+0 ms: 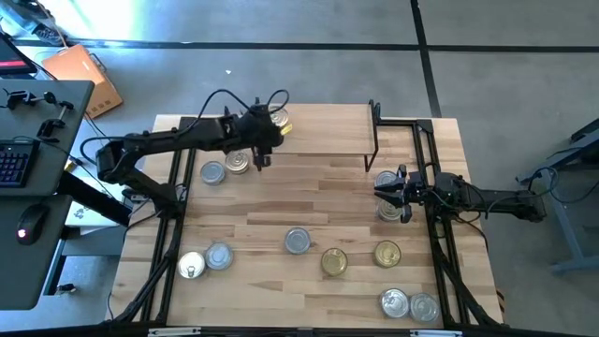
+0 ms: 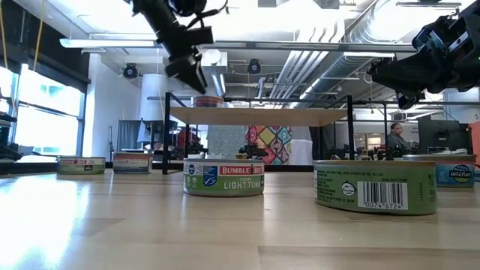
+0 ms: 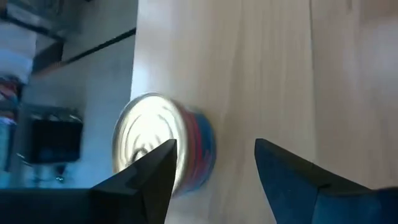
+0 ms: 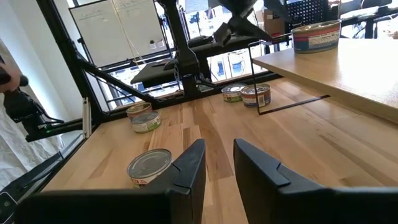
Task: Stack canned seafood by type on shelf
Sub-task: Put the blue tuna can on the shelf
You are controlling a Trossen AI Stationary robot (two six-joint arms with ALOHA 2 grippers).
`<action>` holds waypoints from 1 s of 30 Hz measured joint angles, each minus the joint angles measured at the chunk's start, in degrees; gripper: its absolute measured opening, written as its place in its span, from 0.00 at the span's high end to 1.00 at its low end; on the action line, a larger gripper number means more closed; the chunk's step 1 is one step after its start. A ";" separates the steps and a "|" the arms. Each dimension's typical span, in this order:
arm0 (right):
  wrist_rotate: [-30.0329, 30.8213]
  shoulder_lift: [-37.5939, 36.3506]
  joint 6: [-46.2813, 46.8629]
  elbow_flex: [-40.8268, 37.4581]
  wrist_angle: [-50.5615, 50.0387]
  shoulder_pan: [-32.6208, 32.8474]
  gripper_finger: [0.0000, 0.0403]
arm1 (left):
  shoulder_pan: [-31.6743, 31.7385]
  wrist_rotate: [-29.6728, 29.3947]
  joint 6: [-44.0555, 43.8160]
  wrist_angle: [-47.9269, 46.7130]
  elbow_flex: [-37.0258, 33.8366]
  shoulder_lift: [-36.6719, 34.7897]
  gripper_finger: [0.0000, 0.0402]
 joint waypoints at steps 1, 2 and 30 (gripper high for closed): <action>0.00 0.00 0.00 0.00 0.00 -0.02 0.81 | 0.42 -0.04 1.55 0.44 0.02 0.15 0.50; 0.00 0.00 0.00 0.00 0.00 -0.02 0.81 | 1.01 -0.03 2.75 0.57 0.01 0.28 0.51; 0.00 0.00 0.00 -0.02 0.00 0.00 0.81 | 8.03 12.84 -4.86 4.44 -0.02 1.17 0.99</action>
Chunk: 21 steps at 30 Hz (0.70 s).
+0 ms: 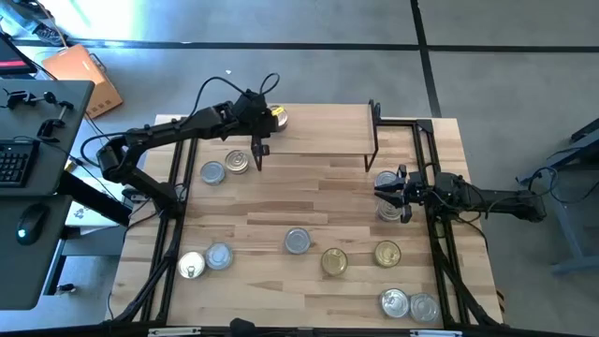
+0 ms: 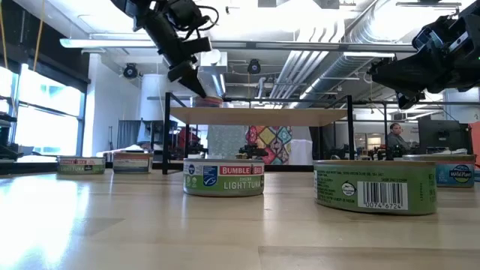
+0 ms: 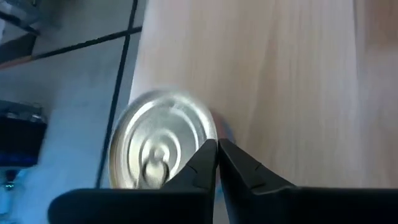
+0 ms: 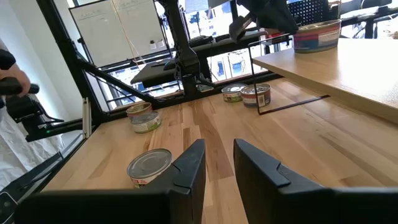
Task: Stack canned seafood by type on shelf
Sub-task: Put the blue tuna can on the shelf
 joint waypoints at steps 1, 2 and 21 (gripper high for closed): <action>0.01 0.00 0.00 0.01 0.00 0.00 0.81 | -0.10 0.02 -2.02 1.63 0.00 0.00 0.99; 0.00 0.00 0.00 0.01 0.00 0.00 0.81 | -0.13 0.03 -4.00 3.46 0.00 0.00 1.00; 0.00 0.00 0.00 0.00 0.00 -0.02 0.81 | -0.13 1.25 -1.61 4.50 0.02 0.22 0.71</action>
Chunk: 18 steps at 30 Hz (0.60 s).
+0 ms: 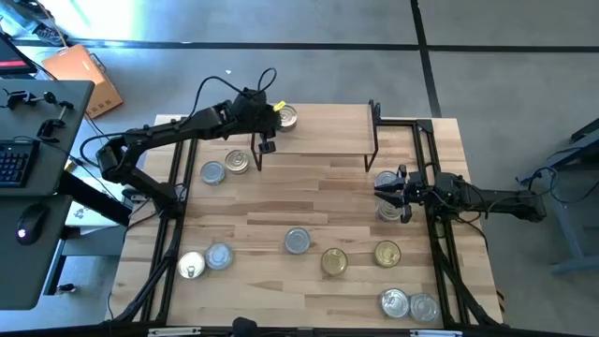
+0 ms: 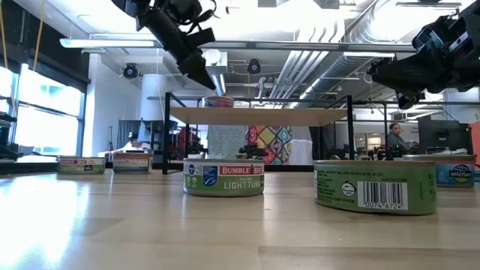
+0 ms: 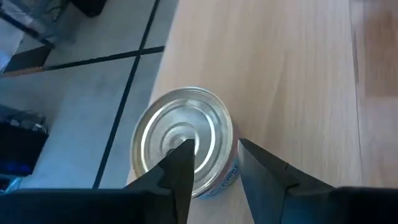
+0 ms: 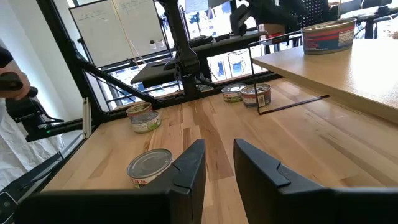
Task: Stack canned seafood by type on shelf
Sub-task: Put the blue tuna can on the shelf
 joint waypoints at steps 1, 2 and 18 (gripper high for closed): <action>0.00 0.00 0.00 0.02 0.00 0.02 0.81 | 0.11 0.17 0.11 0.00 0.00 0.48 0.71; 0.00 0.00 0.00 0.02 0.01 0.02 0.81 | 0.22 0.58 0.28 -0.02 0.00 1.00 0.71; 0.00 0.00 0.00 0.02 0.00 0.00 0.81 | 0.63 -3.29 -0.51 1.72 0.22 5.38 0.93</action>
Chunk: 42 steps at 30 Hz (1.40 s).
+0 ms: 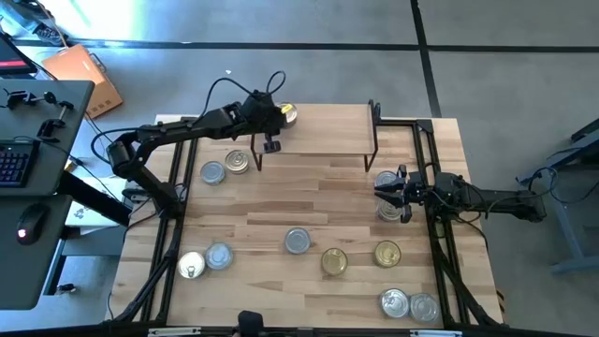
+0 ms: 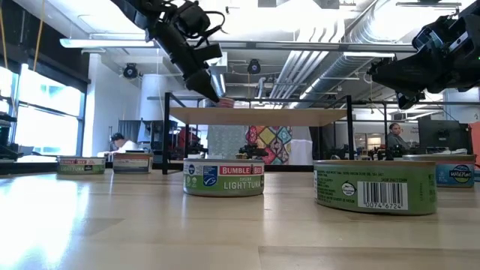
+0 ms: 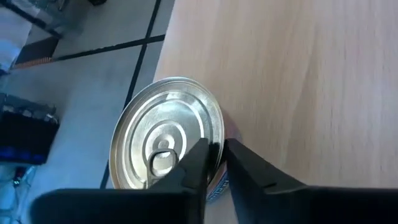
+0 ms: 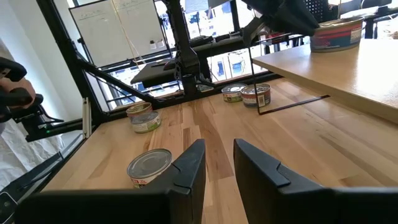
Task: Stack canned seafood by type on shelf
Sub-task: Put the blue tuna can on the shelf, then put the green tuna can on the shelf
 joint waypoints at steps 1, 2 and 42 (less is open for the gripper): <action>0.00 0.00 0.00 0.00 0.00 0.00 0.81 | 0.00 -0.03 -1.03 0.24 0.00 0.00 0.96; 0.00 0.00 0.00 -0.01 0.00 0.02 0.81 | -0.08 -0.29 -2.13 0.63 -0.02 0.01 0.97; 0.01 0.00 0.00 -0.02 0.01 0.01 0.81 | 1.38 -6.39 -3.97 -0.50 -0.44 -3.26 0.72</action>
